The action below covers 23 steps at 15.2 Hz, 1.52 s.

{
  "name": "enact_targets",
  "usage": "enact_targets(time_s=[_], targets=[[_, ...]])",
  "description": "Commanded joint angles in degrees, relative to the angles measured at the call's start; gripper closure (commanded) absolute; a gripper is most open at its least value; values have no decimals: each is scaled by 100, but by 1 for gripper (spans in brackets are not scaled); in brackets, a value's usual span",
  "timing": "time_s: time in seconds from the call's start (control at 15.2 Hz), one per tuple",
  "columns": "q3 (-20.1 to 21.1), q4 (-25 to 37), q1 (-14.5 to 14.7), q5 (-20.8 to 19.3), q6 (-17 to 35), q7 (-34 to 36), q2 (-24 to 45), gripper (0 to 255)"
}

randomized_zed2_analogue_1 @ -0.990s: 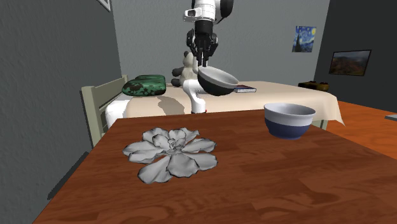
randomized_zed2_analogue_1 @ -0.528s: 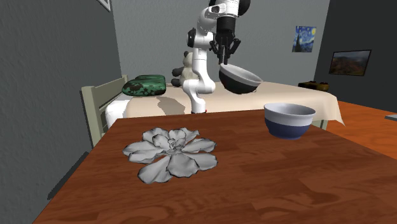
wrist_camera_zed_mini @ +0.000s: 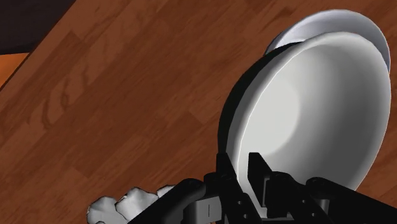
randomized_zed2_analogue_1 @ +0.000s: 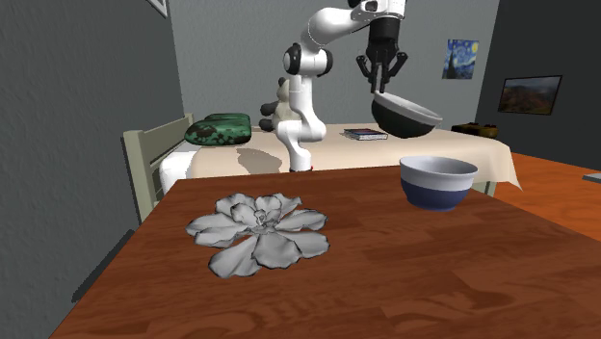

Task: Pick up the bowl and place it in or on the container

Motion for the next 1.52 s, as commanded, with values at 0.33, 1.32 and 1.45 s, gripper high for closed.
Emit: enact_targets(time_s=[0.33, 1.32, 1.45], targets=[[429, 2407, 1332, -1154, -995, 1133, 1766, 255], [394, -29, 670, -557, 669, 1082, 878, 255], [387, -258, 632, -521, 849, 1079, 818, 255]])
